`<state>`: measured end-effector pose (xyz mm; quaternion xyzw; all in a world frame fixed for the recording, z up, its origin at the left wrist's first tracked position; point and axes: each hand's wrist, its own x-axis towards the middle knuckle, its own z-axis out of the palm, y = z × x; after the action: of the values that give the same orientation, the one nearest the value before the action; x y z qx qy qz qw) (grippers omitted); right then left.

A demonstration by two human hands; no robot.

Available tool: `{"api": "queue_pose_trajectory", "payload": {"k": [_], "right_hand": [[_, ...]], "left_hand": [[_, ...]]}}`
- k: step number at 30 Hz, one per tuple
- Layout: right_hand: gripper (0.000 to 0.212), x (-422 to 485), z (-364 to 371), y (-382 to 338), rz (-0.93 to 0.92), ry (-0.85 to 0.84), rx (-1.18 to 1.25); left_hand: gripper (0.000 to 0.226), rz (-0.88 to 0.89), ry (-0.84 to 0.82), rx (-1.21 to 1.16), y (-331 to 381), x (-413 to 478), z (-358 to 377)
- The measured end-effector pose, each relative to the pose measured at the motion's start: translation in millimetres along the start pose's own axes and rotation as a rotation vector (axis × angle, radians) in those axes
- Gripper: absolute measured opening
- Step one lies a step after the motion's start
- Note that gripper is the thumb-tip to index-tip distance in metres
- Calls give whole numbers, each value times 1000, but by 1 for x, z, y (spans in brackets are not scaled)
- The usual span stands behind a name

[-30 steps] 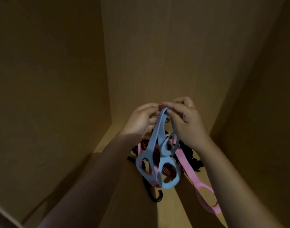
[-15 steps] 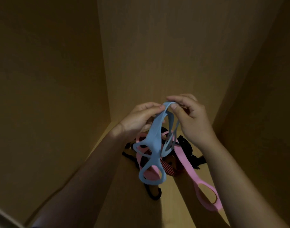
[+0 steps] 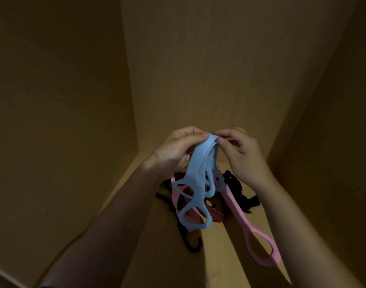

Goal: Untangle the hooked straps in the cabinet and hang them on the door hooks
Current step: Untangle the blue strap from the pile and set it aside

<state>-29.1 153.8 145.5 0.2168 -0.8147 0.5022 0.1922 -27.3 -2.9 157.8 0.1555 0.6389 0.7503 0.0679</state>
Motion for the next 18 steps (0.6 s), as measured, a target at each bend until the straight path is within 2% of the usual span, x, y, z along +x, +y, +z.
{"api": "queue_pose_trajectory", "payload": {"k": [3,5,7,9,14,16,18], "right_hand": [[16,-5,1,4,48,-39,2],[17,-11,4,5,121,-87,80],[21,-18,8,6,198,-153,186],[25,-22,13,10,249,-216,207],[22,-23,21,19,245,-192,47],[17,-20,23,22,220,-158,-49],[17,-19,23,26,162,-105,-86]], "left_hand": [[24,19,44,-49,0,4,2],[26,8,53,-211,2,5,4],[39,0,33,-353,4,6,4],[43,23,17,-409,4,7,2],[32,19,75,-464,-1,6,1],[40,-37,115,-465,-6,6,-2],[51,-152,131,-356,-10,5,-7]]}}
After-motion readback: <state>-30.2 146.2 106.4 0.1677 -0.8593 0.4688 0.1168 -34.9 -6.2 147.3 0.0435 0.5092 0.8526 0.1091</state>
